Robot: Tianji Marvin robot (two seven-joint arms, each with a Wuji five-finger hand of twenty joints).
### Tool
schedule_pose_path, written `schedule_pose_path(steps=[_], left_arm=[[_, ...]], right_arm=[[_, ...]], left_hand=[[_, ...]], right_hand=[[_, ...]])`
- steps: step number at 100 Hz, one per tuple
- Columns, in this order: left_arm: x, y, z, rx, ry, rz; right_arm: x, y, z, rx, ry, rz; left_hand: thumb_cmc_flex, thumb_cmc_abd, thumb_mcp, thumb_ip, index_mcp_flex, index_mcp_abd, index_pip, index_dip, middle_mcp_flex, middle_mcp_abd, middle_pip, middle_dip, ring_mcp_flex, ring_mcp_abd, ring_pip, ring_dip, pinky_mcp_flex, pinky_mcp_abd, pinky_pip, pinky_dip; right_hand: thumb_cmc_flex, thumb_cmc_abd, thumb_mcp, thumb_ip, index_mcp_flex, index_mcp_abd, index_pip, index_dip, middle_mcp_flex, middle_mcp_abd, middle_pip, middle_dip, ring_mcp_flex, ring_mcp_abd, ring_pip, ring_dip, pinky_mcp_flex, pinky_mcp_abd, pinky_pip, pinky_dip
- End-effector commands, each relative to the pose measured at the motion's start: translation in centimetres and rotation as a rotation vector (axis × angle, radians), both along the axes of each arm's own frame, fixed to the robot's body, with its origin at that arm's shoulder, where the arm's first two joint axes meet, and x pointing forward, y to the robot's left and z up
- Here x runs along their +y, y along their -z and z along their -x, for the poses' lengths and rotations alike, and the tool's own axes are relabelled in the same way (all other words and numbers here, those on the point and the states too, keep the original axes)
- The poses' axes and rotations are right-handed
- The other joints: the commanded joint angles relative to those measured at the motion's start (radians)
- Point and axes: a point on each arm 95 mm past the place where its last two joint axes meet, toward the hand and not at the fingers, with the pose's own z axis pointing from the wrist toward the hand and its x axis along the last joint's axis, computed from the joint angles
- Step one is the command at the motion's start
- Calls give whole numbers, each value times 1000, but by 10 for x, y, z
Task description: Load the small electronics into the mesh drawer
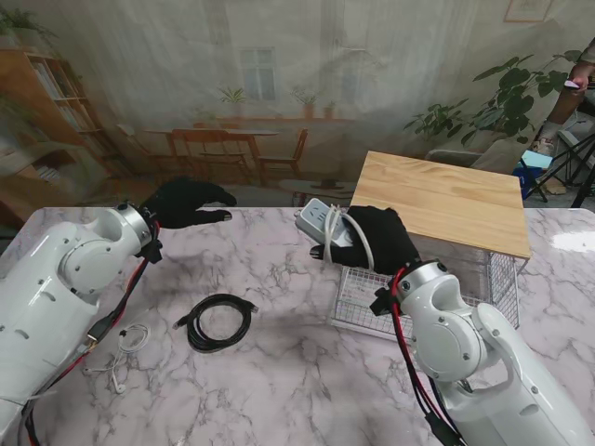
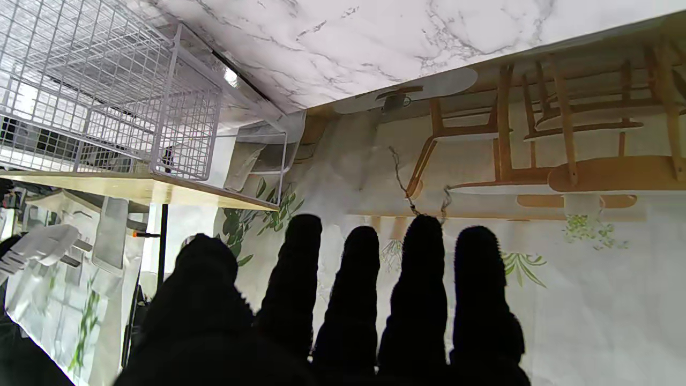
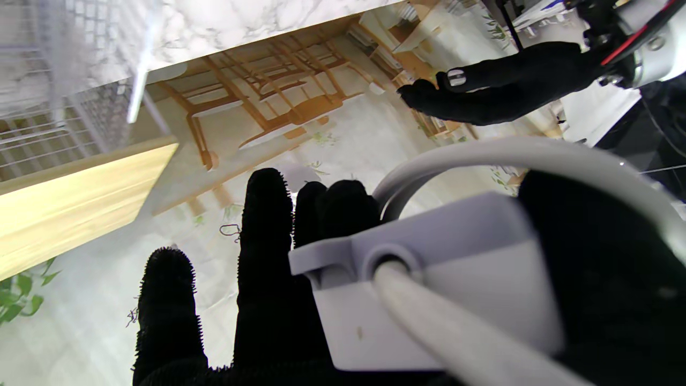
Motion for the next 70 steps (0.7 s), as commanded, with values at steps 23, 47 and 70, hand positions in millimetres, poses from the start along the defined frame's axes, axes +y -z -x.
schedule_pose_path(steps=[23,47,70], left_arm=[[-2,32,14,53,-40,1],[-1,43,20,64,-45,0],[-1,46,20,86,-50,-7]], right_arm=[[-35,14,21,-17,58,93],[-54,32,35,0,118,157],[-72,50,38,45,189,201]], left_hand=[[0,17,7,18,43,18,34,7,82,3,6,23,48,10,30,25,0,33,40,25],[-8,10,8,18,46,17,28,2,87,5,-7,26,47,11,20,26,-3,35,35,20],[-10,9,10,18,49,16,25,1,89,7,-14,30,48,11,16,29,-5,36,32,17]], right_hand=[[232,264,193,27,29,-255,22,-28,-1,-104,-1,-20,-11,-8,-12,5,94,-63,214,135],[229,263,198,29,34,-247,26,-27,3,-102,0,-21,-8,-8,-3,9,101,-70,250,155],[231,262,200,30,37,-242,26,-26,1,-100,1,-21,-10,-5,-1,9,98,-70,250,156]])
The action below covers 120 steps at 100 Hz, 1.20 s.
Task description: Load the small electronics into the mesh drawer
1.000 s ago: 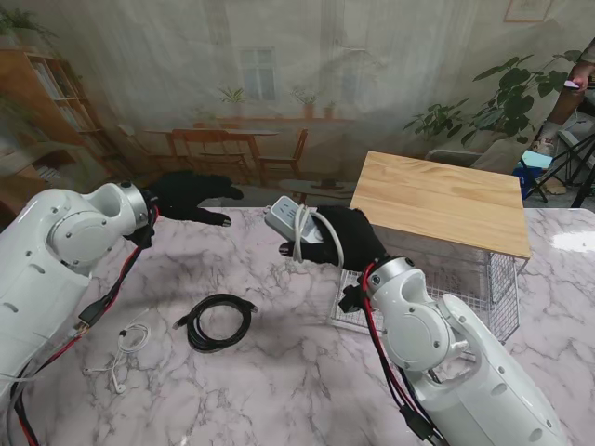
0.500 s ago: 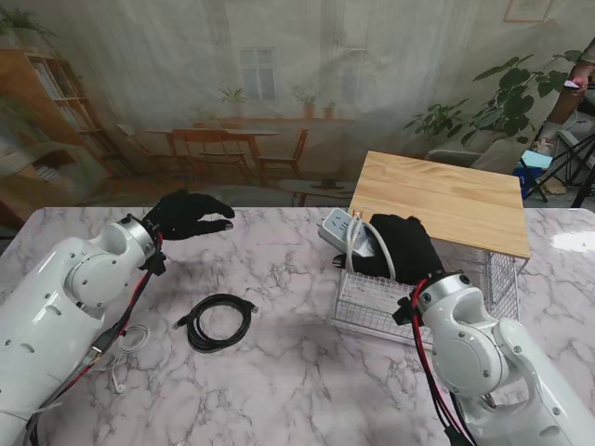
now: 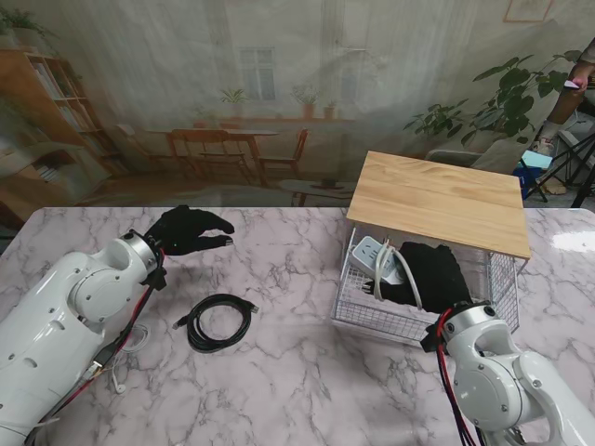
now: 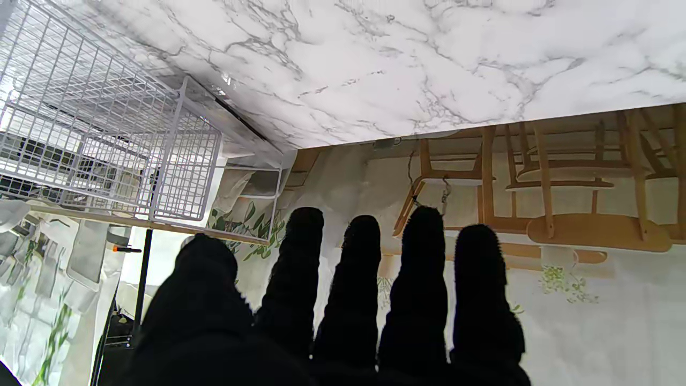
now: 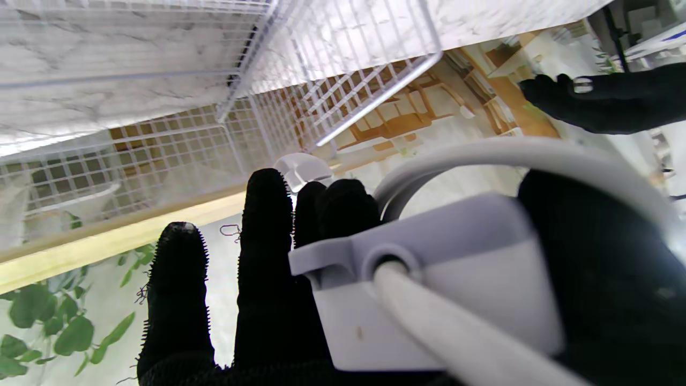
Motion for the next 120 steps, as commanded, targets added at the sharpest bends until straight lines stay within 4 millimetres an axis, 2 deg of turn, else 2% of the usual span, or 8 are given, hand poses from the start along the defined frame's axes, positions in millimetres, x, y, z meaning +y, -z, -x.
schedule_pose_path(steps=[1,18,47,78,103,120], left_arm=[[-1,3,0,22,-2,-10],[-3,3,2,31,-7,-9],[-3,4,3,39,-8,-19],[-2,9,2,49,-8,-33],[-5,12,3,58,-1,-38],[-6,16,4,62,-4,-39]], right_arm=[[-8,11,0,32,32,18],[-18,22,-10,87,61,56],[-23,36,-31,156,66,127],[-32,48,-60,183,57,265],[-33,56,-84,212,68,299],[-33,61,-97,209,56,353]], left_hand=[[-9,9,10,18,20,13,-10,-1,18,7,-19,14,-2,11,-3,8,-14,35,19,7],[-9,8,11,18,20,14,-11,-1,18,7,-20,16,-2,13,-4,9,-16,35,18,6],[-1,17,15,20,22,15,-10,-1,20,6,-20,18,-1,11,-3,11,-16,33,18,7],[7,27,9,17,16,17,-13,-2,19,6,-20,18,-3,11,-4,11,-18,32,18,7],[3,25,8,17,12,18,-16,-4,14,7,-21,17,-8,10,-5,10,-22,29,15,7],[-4,24,8,17,-35,30,-41,-14,-1,8,-25,15,-16,8,-11,8,-29,29,3,1]], right_hand=[[231,262,201,30,37,-242,26,-4,2,-98,2,1,-10,-5,-1,10,-3,-32,14,12],[231,264,199,29,35,-240,26,-2,-3,-99,5,2,-15,-6,0,10,-8,-37,11,12],[235,263,198,28,36,-231,28,0,-1,-100,13,3,-16,-7,6,11,-6,-42,9,12],[230,264,197,26,32,-238,29,2,-2,-109,18,2,-13,-14,1,6,3,-61,10,11],[228,263,197,24,29,-245,33,1,-3,-109,27,6,-18,-16,-4,3,1,-71,8,9],[222,266,192,22,25,-254,37,-3,-4,-115,29,9,-19,-19,-10,-1,3,-76,8,7]])
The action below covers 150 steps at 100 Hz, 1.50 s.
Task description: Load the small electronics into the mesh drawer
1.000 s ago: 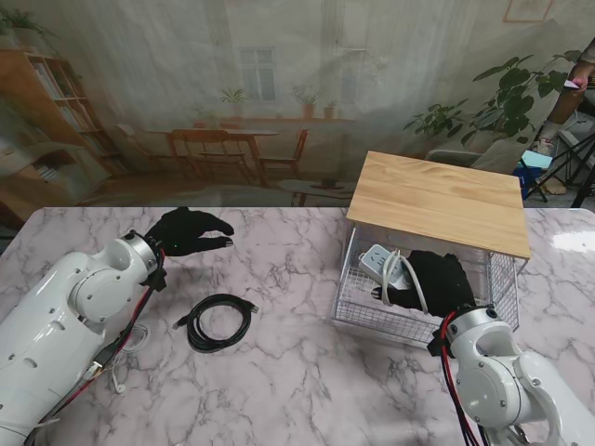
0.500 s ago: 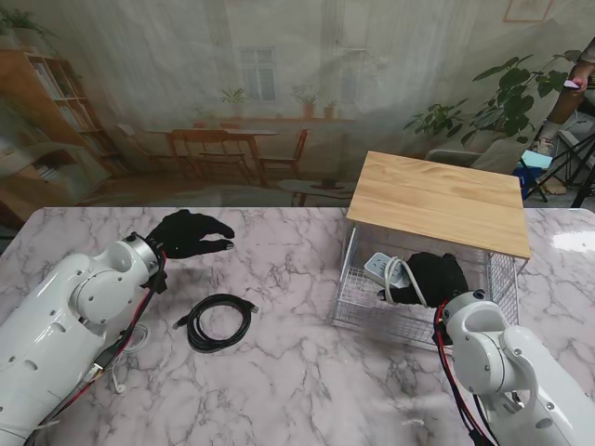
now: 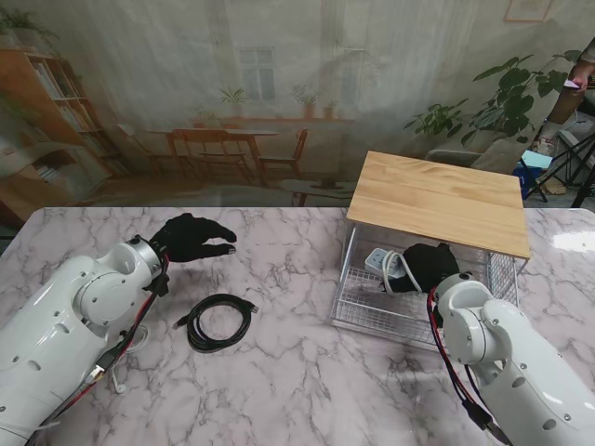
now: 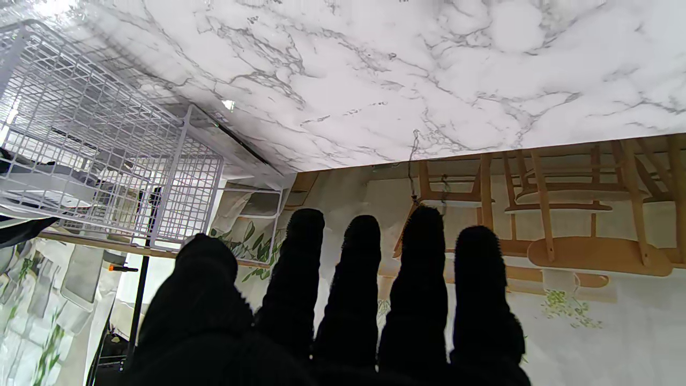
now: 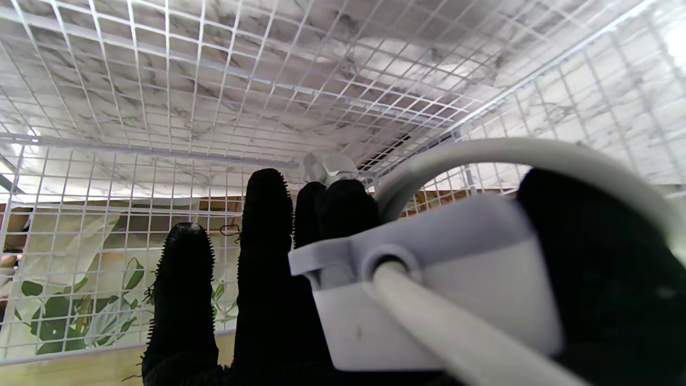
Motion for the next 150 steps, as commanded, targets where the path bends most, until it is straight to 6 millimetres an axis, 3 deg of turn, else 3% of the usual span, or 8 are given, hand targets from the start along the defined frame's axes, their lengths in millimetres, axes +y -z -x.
schedule_pose_path(steps=[1,50,86,102,110,133,144,150], left_arm=[[-1,5,1,18,-5,-6],[2,9,0,24,9,-35],[2,10,0,27,13,-49],[2,10,0,28,16,-50],[2,11,0,30,17,-54],[2,10,-1,30,20,-59],[1,11,-1,30,21,-57],[1,11,-1,32,22,-59]], right_arm=[[-2,-1,-5,-12,-7,30],[-6,10,-25,7,-6,136],[-18,17,-22,9,-79,305],[-21,23,-23,20,-93,343],[-22,26,-23,28,-99,364],[-26,28,-23,40,-86,398],[-28,29,-22,48,-74,428],[-28,30,-21,49,-70,434]], left_hand=[[-4,24,8,17,-34,26,-22,-12,-1,7,-23,5,-17,7,-11,6,-20,29,2,1],[-5,26,9,18,-32,24,-27,-14,-1,7,-20,6,-19,8,-11,6,-22,29,-2,0],[-9,24,8,17,-34,24,-29,-14,-3,6,-22,6,-21,9,-13,5,-23,28,-4,0],[-10,23,8,17,-38,22,-31,-15,-3,6,-22,6,-21,7,-14,5,-24,29,-5,0],[-10,22,9,18,-38,23,-32,-15,-4,6,-22,6,-21,8,-14,5,-24,29,-5,0],[-12,22,9,18,-41,22,-33,-15,-4,6,-22,6,-21,7,-14,5,-24,28,-5,0],[-9,22,10,18,-40,24,-33,-15,-2,6,-22,6,-20,7,-14,5,-24,28,-6,0],[-10,22,10,18,-41,22,-34,-15,-2,6,-21,6,-19,8,-14,5,-23,27,-5,1]], right_hand=[[222,267,193,23,26,-255,37,-3,-3,-113,29,9,-19,-20,-11,-7,2,-27,8,7],[201,279,143,13,-14,-341,31,-24,-18,-144,15,5,-51,-27,-39,-21,-12,-41,2,0],[164,164,136,-8,-146,-486,-20,-272,-48,-167,-20,-29,-55,-43,-64,-31,-13,-36,2,-1],[63,130,139,-3,-242,-424,-150,-413,-116,-157,-81,-88,-74,-52,-78,-36,-18,-45,-4,-3],[-50,125,151,58,-274,-364,-372,-346,-179,-145,-123,-163,-99,-52,-104,-49,-26,-43,-10,1],[-252,82,-48,15,-471,-277,-609,-479,-340,-103,-171,-246,-160,-48,-120,-44,-61,3,-16,35],[-356,99,-32,5,-568,-239,-680,-534,-424,-93,-179,-265,-195,-49,-122,-36,-80,19,-11,72],[-334,131,-35,13,-596,-233,-679,-539,-450,-90,-168,-266,-202,-52,-115,-29,-81,16,-3,95]])
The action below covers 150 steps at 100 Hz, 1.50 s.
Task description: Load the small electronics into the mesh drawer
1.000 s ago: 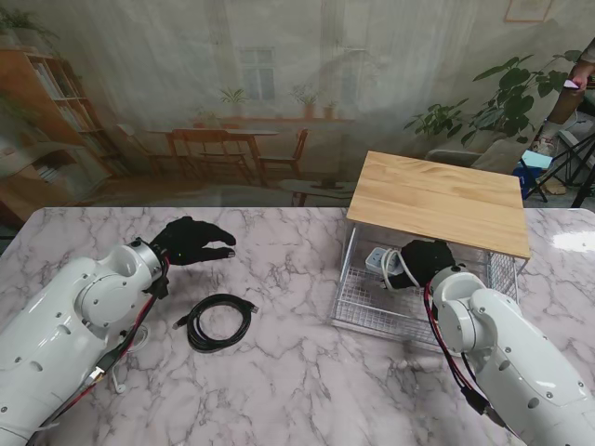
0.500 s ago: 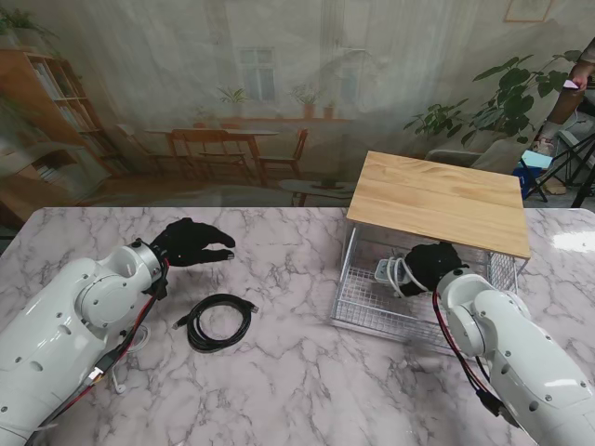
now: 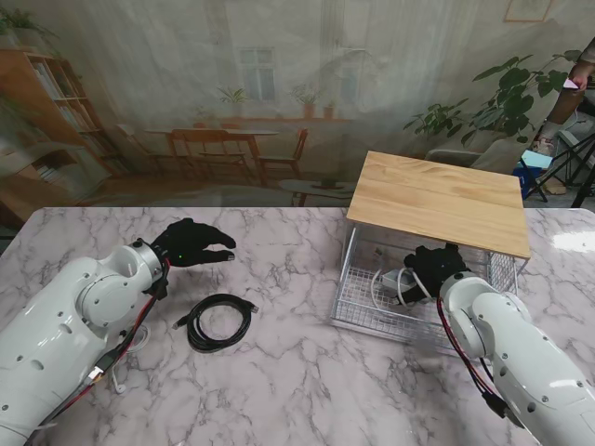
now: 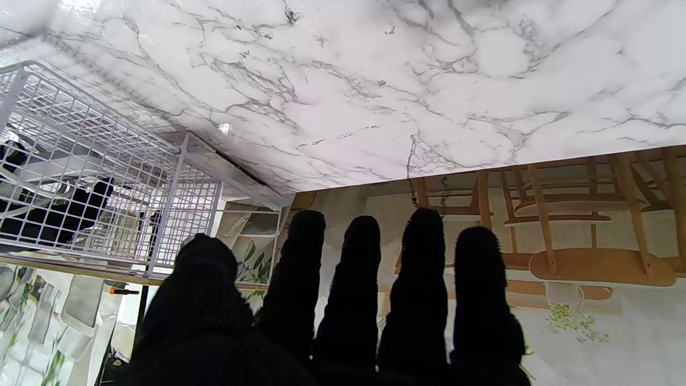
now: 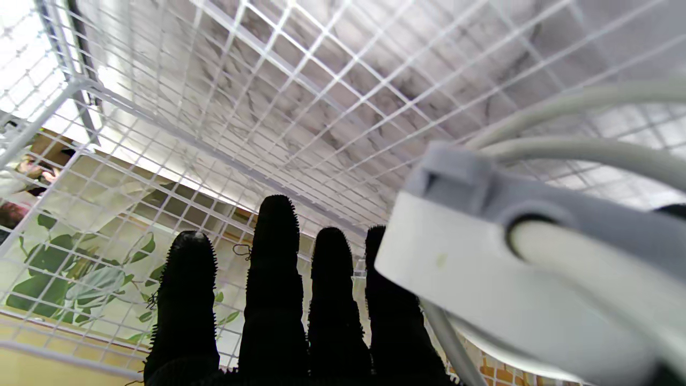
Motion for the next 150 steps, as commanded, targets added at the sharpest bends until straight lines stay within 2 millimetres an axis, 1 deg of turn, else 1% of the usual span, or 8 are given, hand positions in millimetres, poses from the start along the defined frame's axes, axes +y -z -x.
schedule_pose_path(steps=[1,39,52,81,100,125,141,150], left_arm=[[-1,1,0,13,5,-9],[-2,1,-2,16,12,-14],[-2,1,-2,17,15,-20],[-3,1,-2,16,20,-29],[-3,1,-2,17,22,-34],[-2,1,-1,16,19,-38],[-2,1,-1,14,21,-38],[-2,2,-1,15,22,-41]], right_arm=[[-2,0,1,-2,10,6],[-2,5,1,9,21,10],[-1,6,1,-14,38,57],[2,4,5,-14,88,68],[4,4,5,12,126,-19],[8,6,5,-20,186,17],[12,5,5,-48,251,77],[13,4,6,-43,272,113]], left_hand=[[-10,22,10,18,-39,15,-16,-13,-2,6,-11,6,-8,9,-14,5,-18,27,-5,1],[-8,24,10,18,-40,14,-16,-13,-1,4,-10,6,-7,7,-13,5,-18,28,-5,1],[-8,24,10,18,-41,15,-16,-13,-1,5,-10,6,-6,7,-13,5,-18,28,-5,1],[-7,24,10,18,-41,15,-16,-13,2,3,-9,6,-4,7,-12,5,-18,30,-6,1],[-5,27,10,18,-42,15,-16,-13,2,1,-8,6,-2,8,-12,6,-17,29,-6,1],[0,29,11,18,-43,16,-16,-14,4,0,-8,6,0,6,-11,6,-16,28,-5,0],[2,30,11,18,-45,16,-16,-14,5,1,-7,6,0,6,-11,6,-17,29,-5,0],[5,31,12,19,-44,16,-15,-14,6,0,-7,6,1,7,-11,6,-16,29,-4,1]], right_hand=[[-13,57,11,16,-46,36,-16,-19,-42,21,-3,-4,-26,4,-61,18,-17,41,6,37],[275,-93,661,338,-266,64,87,135,-172,15,72,7,-46,-3,-50,17,-9,45,15,74],[238,303,14,69,-242,63,59,129,-174,23,76,2,-59,3,-41,19,-14,38,25,85],[306,705,-584,91,-194,37,35,108,-174,19,48,-4,-91,8,-35,32,-43,36,67,135],[111,63,519,329,-242,42,78,180,-175,15,39,15,-86,6,-45,26,-46,64,71,127],[-2,21,857,686,-271,57,34,219,-182,27,-8,22,-92,19,-65,31,-65,102,44,133],[218,452,88,141,-248,70,20,217,-185,47,17,25,-92,39,-28,37,-54,104,88,145],[414,612,-345,101,-230,74,15,212,-185,53,37,32,-87,44,-18,37,-43,104,109,147]])
